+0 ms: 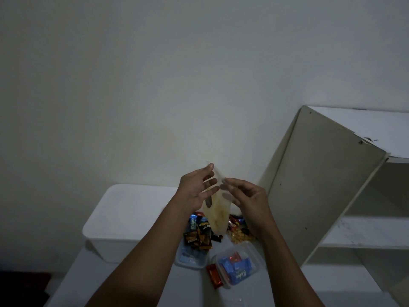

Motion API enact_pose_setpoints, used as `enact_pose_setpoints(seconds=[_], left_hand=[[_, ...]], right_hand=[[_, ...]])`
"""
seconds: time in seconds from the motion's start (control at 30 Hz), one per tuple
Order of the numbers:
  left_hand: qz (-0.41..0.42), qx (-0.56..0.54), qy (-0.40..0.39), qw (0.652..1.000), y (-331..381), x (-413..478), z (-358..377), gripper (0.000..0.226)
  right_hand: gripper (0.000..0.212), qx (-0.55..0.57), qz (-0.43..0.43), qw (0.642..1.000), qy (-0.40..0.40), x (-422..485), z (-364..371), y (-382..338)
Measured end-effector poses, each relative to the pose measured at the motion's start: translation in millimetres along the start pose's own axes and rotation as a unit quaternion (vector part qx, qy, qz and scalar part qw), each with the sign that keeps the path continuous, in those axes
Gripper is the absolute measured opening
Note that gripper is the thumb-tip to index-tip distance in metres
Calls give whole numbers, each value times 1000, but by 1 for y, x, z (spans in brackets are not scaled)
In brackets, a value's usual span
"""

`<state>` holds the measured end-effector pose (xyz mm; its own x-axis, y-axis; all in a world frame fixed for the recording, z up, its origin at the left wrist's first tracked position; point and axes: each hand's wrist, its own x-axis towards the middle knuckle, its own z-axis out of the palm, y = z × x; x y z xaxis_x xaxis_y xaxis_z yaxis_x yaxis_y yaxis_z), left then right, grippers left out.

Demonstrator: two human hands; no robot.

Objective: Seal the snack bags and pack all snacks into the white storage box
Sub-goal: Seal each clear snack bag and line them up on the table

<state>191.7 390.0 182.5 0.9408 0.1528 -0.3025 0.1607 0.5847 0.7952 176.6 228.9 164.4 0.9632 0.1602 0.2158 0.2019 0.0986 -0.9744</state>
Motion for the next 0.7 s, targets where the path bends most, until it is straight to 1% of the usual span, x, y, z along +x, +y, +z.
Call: enact_pose_setpoints(seconds=[0.1,0.23,0.33,0.47,0.53,0.63,0.7], left_hand=[[-11,8,-24,1000,-1,0,-3,13],[7,89,-55,995,-1,0,-4,11],[36,162,-89,982,-5,-3,-2,14],[67,247,-130,958,-6,-5,-1,14],[62,267,-136,952,-5,-5,-2,14],[48,268,-132,953,-6,-6,-2,14],[58,306,-121,942,-7,-6,0,12]], right_hand=[[19,3,-5,1000,-16,0,-1,2],[27,33,38,999,14,5,2,-4],[24,1,56,998,25,12,6,-9],[17,-54,52,996,43,17,7,-7],[17,-77,53,994,55,19,6,-6],[19,-109,46,990,80,21,6,-2],[21,-129,32,987,94,19,7,2]])
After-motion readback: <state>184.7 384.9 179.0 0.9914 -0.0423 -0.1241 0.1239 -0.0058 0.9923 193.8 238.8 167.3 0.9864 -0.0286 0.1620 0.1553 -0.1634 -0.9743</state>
